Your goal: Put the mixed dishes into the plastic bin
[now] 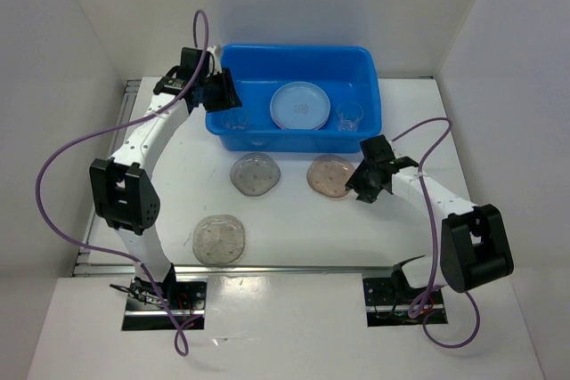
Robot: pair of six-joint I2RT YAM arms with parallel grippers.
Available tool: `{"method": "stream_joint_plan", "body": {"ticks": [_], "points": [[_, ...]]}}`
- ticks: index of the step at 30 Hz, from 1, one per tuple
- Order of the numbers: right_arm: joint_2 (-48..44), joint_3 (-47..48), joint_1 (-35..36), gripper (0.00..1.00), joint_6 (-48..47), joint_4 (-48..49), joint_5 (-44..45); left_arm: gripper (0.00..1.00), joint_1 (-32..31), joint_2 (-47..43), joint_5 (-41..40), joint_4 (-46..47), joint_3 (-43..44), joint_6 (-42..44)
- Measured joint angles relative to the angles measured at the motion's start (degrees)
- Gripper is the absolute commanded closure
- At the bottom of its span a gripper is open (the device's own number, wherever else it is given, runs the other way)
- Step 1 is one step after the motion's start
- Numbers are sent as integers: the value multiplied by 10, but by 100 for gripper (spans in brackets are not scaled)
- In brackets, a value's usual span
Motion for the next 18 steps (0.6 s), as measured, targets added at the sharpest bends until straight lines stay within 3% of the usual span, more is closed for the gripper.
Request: {"method": "stream_joint_plan", "body": {"ticks": [13,18], "points": [[68,-8,41,56,48,65,16,48,0,9,11,3,-1,0],[90,-8,48,64,56,77,33,48,0,9,16,3,-1,0]]}}
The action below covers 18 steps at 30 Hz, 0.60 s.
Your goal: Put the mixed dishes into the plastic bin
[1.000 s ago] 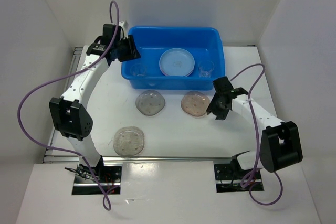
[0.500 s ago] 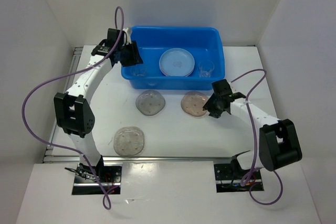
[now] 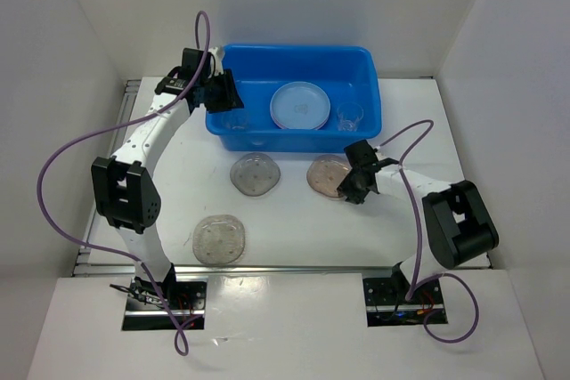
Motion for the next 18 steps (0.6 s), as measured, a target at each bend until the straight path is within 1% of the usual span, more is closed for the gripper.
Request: {"method": "stream_joint_plan", "body": {"ticks": [2,3,5,6,9,10,15,18], "points": [[2,0,0,67,5,5,5,48,0,0,2,0,0,0],[2,0,0,73,6,8,7,48,0,0,2,0,0,0],[2,0,0,77,10,12,16,48,0,0,2,0,0,0],[2,0,0,82,12,12,19,48,0,0,3,0,0,0],[2,0,0,92,17,18,31,48,0,0,4,0,0,0],[2,0,0,98,19,21,32,48,0,0,4,0,0,0],[-23,0,4,99,18,23,38,48,0,0,5,0,0,0],[-51,1,20,99,13,-2,43,48,0,0,5,0,0,0]]}}
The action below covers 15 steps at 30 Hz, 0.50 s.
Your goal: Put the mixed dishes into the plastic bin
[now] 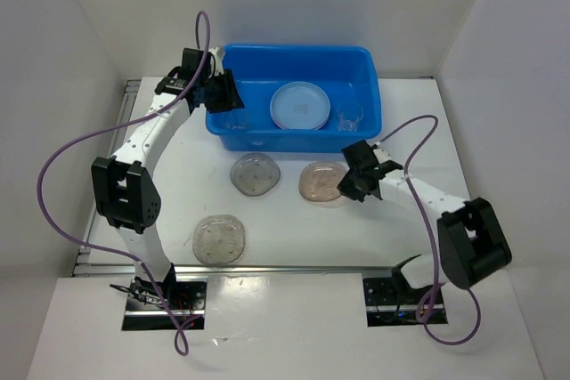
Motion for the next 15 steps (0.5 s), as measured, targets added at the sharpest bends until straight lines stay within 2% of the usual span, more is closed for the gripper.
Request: {"method": "stream_joint_plan", "body": {"ticks": [4,8,11,14,15], "points": [[-66,16,58,99,-8,-80,-12,48,0,1,0,-1,1,0],[-145,66,86,99,-17,-162,-45,42,0,2,-1,-6,8,1],[-182,139,86,99,-28,-211,-50,42,0,2,-2,-7,10,1],[-177,226,86,99,-47,-222,-49,42,0,2,-2,-8,10,1],[-170,252,84,99,-54,-222,-44,39,0,2,-3,-9,10,1]]}}
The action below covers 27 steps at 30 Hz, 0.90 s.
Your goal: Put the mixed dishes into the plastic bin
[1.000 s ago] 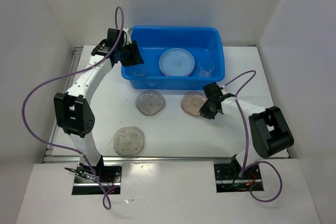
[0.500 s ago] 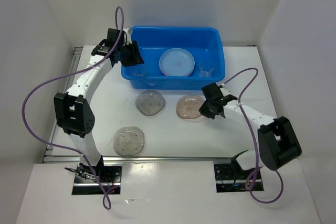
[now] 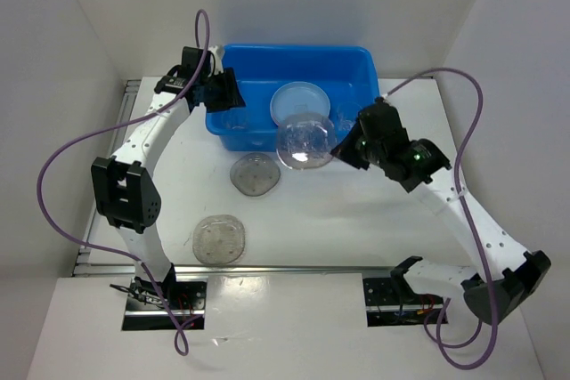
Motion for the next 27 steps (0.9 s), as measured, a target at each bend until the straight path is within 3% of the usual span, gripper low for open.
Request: {"method": "stream_joint_plan", "body": {"ticks": [2,4,11,16,27], "points": [[33,47,-7,99,-19,11,5,24,0,-1,-4,0,0,2],[78,90,-24,99,-45,30,12,0,0,-3,-10,0,0,4],[294,181,-105,99,-121,116,32,0,0,-29,-42,0,-8,11],[422,265,-136,99,-156,127,38,0,0,-49,-54,0,-18,12],[611,462,-145,99,-181,133,29,0,0,-53,-57,0,-19,12]]}}
